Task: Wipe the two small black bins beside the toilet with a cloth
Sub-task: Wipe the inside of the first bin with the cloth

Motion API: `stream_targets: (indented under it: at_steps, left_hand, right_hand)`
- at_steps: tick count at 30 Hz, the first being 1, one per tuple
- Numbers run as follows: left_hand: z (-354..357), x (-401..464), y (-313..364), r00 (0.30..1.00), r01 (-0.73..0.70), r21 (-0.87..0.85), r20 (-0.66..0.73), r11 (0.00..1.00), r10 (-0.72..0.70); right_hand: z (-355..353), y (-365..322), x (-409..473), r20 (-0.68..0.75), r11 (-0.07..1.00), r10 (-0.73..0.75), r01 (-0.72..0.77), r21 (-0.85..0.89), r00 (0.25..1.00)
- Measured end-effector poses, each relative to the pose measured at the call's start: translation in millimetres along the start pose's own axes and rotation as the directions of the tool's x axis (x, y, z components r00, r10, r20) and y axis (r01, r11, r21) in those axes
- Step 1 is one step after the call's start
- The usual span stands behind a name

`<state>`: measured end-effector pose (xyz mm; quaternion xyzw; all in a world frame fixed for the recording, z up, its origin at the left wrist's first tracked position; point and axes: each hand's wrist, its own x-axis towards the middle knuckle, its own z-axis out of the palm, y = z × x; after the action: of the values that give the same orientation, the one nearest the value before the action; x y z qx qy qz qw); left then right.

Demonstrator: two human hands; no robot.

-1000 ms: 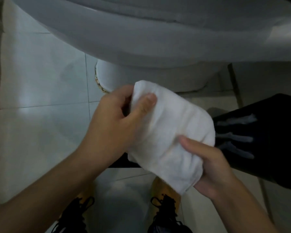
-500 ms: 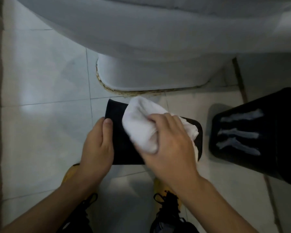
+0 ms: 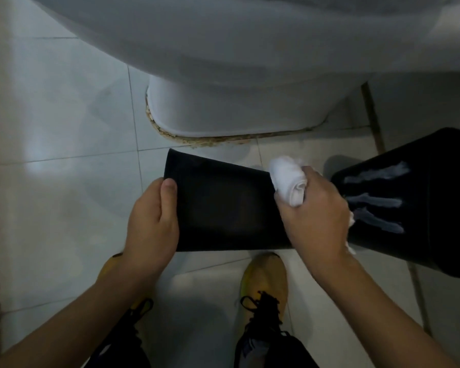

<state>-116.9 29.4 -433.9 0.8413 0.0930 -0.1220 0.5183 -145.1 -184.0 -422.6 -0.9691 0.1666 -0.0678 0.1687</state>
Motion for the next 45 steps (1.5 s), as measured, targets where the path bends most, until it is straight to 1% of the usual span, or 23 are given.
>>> stream_targets:
  at_steps: [2,5,7,8,10,12,13,14,15,17,19,21,23,25,27,29,30,32,35,39,41,43,45]
  left_hand:
    - [2.4,1.5,2.5,0.999,-0.018,0.012,-0.028,1.000,0.019]
    - [0.5,1.5,-1.8,0.999,-0.009,-0.006,-0.046,1.000,0.009]
    - [-2.3,-1.1,-6.5,0.999,-0.001,-0.010,-0.038,1.000,0.000]
    - [-2.9,-2.1,-7.6,1.000,-0.007,-0.003,-0.030,1.000,0.007]
    - [-2.0,-3.4,-6.5,0.999,-0.017,0.003,-0.030,1.000,0.017]
    - [-0.5,-1.8,-2.1,0.999,-0.024,0.014,-0.042,1.000,0.024]
    - [0.4,-0.7,-0.7,0.998,-0.024,0.021,-0.053,0.999,0.025]
    - [1.8,0.3,0.7,0.998,-0.025,0.027,-0.056,0.999,0.027]
    - [2.9,0.9,1.1,0.998,-0.027,0.037,-0.056,0.999,0.030]
    - [2.3,1.4,0.9,0.997,-0.031,0.052,-0.063,0.998,0.034]
    - [0.7,0.9,-2.3,0.998,-0.035,0.051,-0.053,0.998,0.038]
    - [-1.4,0.1,-6.3,0.999,-0.038,0.054,-0.036,0.998,0.040]
    - [-2.1,-1.2,-8.9,0.997,-0.061,0.078,-0.032,0.995,0.064]
    - [-0.9,-3.4,-7.1,0.999,-0.049,0.075,-0.020,0.996,0.051]
    - [-0.4,-4.0,-4.7,0.999,-0.038,0.069,-0.019,0.997,0.039]
    - [2.2,-4.1,0.2,0.999,-0.028,0.057,-0.034,0.998,0.030]
    - [4.3,-3.6,1.6,0.999,-0.025,0.049,-0.037,0.999,0.027]
    - [5.2,-3.8,-0.3,0.999,-0.019,0.030,-0.049,0.999,0.020]
    - [1.2,-0.3,-9.5,0.999,-0.021,-0.010,-0.035,1.000,0.021]
    - [-6.0,8.5,-11.8,1.000,-0.011,-0.026,0.024,1.000,0.012]
    - [-5.4,2.6,-10.5,0.999,-0.035,0.013,-0.015,0.999,0.035]
    - [-2.7,-10.1,-6.5,0.998,-0.047,0.036,-0.035,0.998,0.049]
    - [-1.6,-24.2,-3.2,0.998,-0.040,0.021,-0.038,0.999,0.040]
  right_hand:
    - [5.6,-20.2,-9.8,-0.018,0.999,-0.031,0.031,-0.021,0.999]
    - [15.4,-64.5,-44.6,0.090,0.922,-0.386,0.380,0.077,0.918]
    - [15.8,-61.1,-51.2,0.143,0.872,-0.481,0.455,0.182,0.865]
    - [14.2,-47.1,-48.4,0.126,0.898,-0.426,0.402,0.177,0.896]
    - [8.0,-8.2,-38.2,0.046,0.988,-0.153,0.151,0.035,0.987]
    - [-4.3,22.8,-25.0,0.013,0.979,0.201,-0.201,-0.041,0.979]
    - [-5.7,26.3,-22.4,0.004,0.954,0.296,-0.295,-0.051,0.955]
    - [-3.6,21.5,-24.3,-0.003,0.950,0.307,-0.307,-0.066,0.952]
    - [0.5,9.6,-28.9,-0.001,0.968,0.240,-0.240,-0.076,0.971]
    - [10.4,-30.6,-45.6,0.038,0.998,-0.057,0.057,0.005,0.998]
    - [15.6,-63.0,-59.9,0.115,0.930,-0.354,0.336,0.147,0.928]
    - [16.9,-63.7,-57.2,0.148,0.879,-0.462,0.430,0.205,0.874]
    - [14.5,-35.7,-52.9,0.108,0.931,-0.355,0.341,0.126,0.929]
    - [7.4,0.8,-45.5,0.011,0.999,-0.039,0.039,0.019,0.999]
    - [2.7,21.0,-36.0,-0.006,0.962,0.274,-0.274,0.017,0.962]
    - [4.7,19.1,-31.9,-0.027,0.944,0.329,-0.329,0.008,0.944]
    - [6.8,10.5,-32.4,-0.034,0.960,0.280,-0.281,-0.017,0.959]
    - [12.4,-23.3,-44.5,0.038,0.998,0.052,-0.050,-0.044,0.998]
    - [21.6,-75.6,-64.5,0.196,0.938,-0.336,0.308,0.158,0.921]
    - [25.0,-84.1,-57.3,0.219,0.893,-0.428,0.374,0.249,0.877]
    - [15.7,-71.6,-50.7,0.218,0.937,-0.333,0.297,0.182,0.917]
    - [5.8,-54.2,-39.6,0.173,0.993,-0.085,0.069,0.093,0.981]
    - [2.4,-29.0,-28.1,0.104,0.989,0.138,-0.143,0.047,0.985]
